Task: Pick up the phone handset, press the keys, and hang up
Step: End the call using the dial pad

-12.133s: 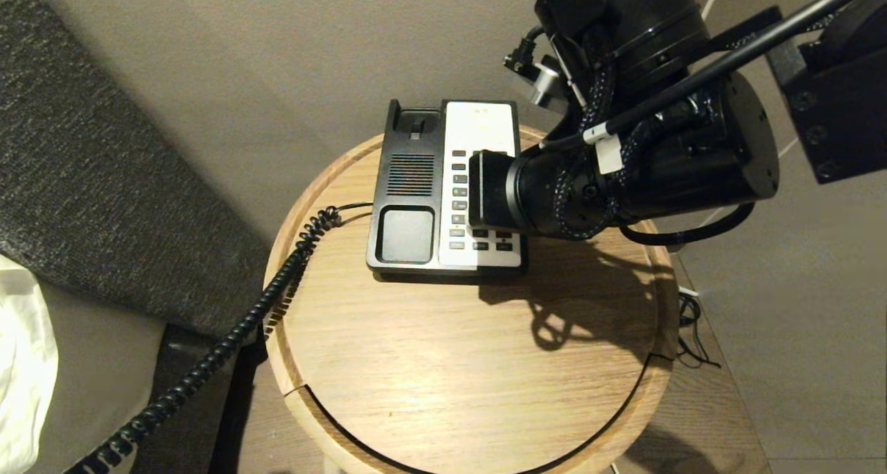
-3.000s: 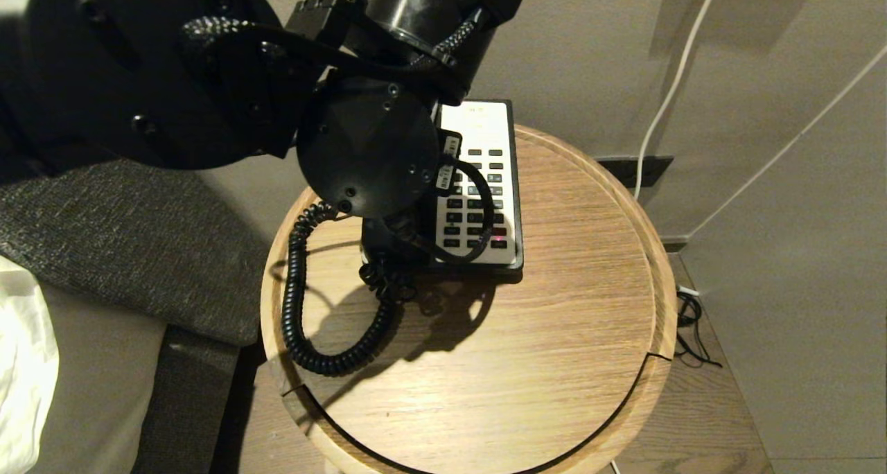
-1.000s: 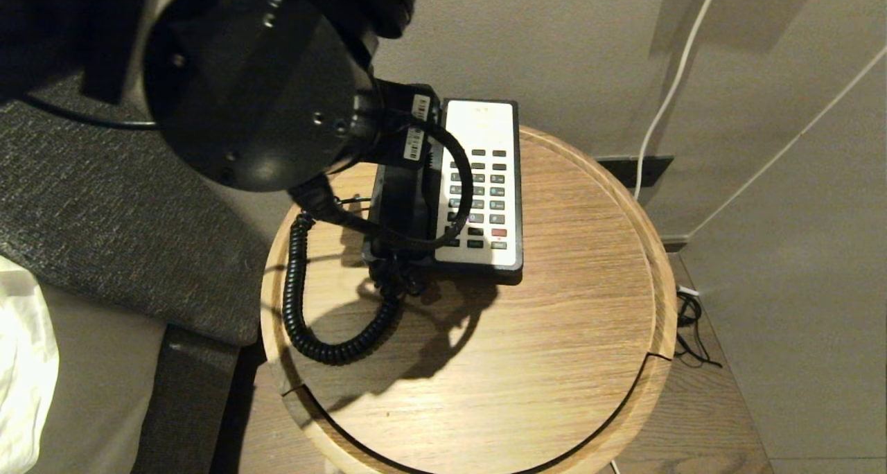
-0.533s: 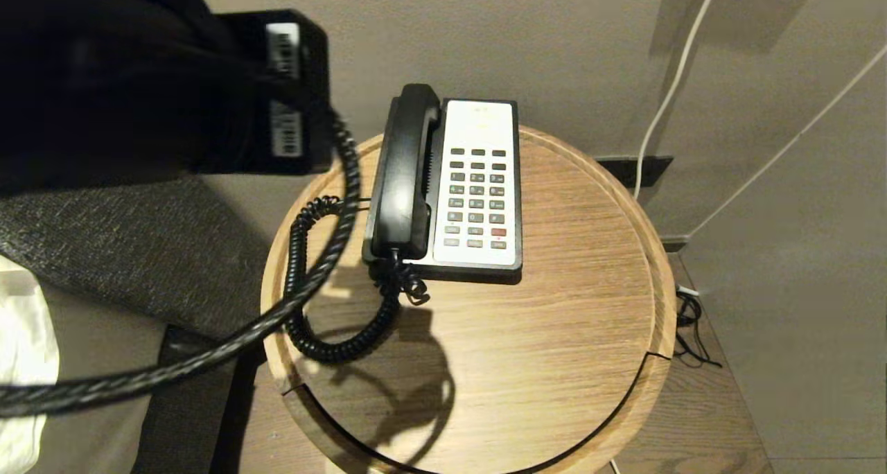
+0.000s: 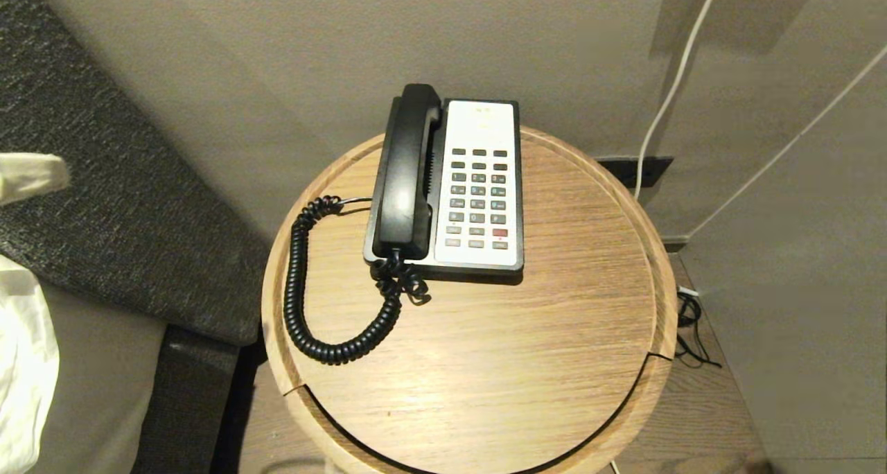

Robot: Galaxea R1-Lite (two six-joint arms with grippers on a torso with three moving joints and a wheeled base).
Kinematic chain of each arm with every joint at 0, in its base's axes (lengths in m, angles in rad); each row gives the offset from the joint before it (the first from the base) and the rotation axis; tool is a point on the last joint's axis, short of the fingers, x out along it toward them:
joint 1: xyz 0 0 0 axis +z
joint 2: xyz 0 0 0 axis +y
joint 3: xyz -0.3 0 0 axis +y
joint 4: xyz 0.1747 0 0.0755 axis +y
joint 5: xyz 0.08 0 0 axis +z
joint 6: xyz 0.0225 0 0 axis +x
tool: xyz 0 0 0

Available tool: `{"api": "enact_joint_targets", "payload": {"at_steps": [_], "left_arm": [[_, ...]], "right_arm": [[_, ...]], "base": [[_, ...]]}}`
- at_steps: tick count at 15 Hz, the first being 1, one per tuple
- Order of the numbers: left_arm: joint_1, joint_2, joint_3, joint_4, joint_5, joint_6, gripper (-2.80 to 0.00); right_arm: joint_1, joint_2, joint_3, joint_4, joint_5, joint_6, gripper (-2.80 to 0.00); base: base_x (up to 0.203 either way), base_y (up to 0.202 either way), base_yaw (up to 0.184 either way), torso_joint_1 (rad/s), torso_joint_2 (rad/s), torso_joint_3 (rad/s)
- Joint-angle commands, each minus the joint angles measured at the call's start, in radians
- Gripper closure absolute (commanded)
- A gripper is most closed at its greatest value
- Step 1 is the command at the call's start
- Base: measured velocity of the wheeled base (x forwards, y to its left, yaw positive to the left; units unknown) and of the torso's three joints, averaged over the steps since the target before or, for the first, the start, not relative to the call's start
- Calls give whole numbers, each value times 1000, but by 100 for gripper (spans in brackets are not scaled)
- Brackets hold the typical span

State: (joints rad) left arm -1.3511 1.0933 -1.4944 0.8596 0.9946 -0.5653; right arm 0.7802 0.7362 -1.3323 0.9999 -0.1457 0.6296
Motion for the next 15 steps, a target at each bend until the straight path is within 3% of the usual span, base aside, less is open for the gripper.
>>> {"api": "enact_joint_targets", "payload": {"at_steps": [1,9,15], "left_arm": [[-1,-159,90,-6,19,-7,0],[6,-216,174,-84,26,10,0],[7,-225,180,-86,26,10,0]], "right_arm": [[2,272,-116,-9,1,-2,0],[68,879,-552,-102,-13,-56,0],[96,1017,-600,-109,-46,-51,0]], "base": [[0,0,0,0,0,0],[0,0,0,0,0,0],[0,0,0,0,0,0]]}}
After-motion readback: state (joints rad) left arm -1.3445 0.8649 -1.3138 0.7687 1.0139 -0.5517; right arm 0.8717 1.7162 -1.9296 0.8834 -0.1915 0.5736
